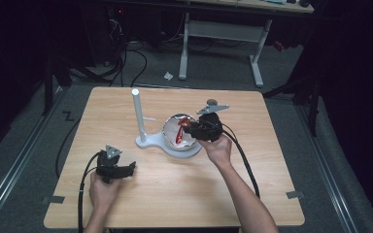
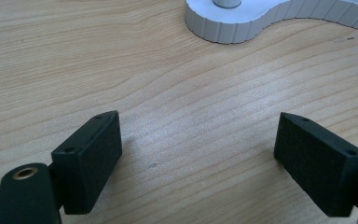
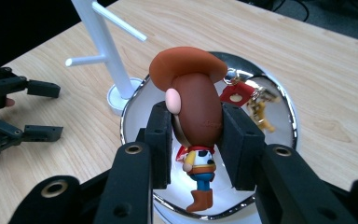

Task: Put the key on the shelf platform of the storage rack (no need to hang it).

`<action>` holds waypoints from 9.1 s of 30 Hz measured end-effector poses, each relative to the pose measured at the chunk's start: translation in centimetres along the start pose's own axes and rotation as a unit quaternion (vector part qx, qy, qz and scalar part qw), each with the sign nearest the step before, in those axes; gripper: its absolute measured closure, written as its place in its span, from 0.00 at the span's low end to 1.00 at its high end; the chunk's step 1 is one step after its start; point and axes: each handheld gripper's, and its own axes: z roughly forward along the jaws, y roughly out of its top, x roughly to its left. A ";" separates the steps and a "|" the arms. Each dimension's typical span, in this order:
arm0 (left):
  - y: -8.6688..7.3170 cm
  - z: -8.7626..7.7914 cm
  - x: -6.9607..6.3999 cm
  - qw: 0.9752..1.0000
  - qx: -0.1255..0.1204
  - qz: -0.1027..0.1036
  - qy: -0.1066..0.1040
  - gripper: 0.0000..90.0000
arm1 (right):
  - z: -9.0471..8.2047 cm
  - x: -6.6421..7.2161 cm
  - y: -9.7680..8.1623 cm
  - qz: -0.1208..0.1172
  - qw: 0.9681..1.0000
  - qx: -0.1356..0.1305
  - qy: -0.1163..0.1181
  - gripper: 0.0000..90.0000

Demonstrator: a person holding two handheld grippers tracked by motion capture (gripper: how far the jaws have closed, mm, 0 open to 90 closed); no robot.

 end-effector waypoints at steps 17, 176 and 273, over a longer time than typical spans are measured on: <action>0.0 0.0 0.0 1.000 0.000 0.000 0.000 0.17 | 2.7 -0.1 -0.8 0.007 0.999 0.035 -0.009 0.74; 0.0 0.0 0.0 1.000 -0.003 -0.003 0.001 0.19 | -16.3 -4.8 -11.2 0.114 0.981 -0.098 -0.120 0.52; -0.1 0.0 0.0 1.000 -0.003 -0.003 0.002 0.19 | -5.3 -4.0 -17.2 0.087 0.981 0.024 -0.170 0.48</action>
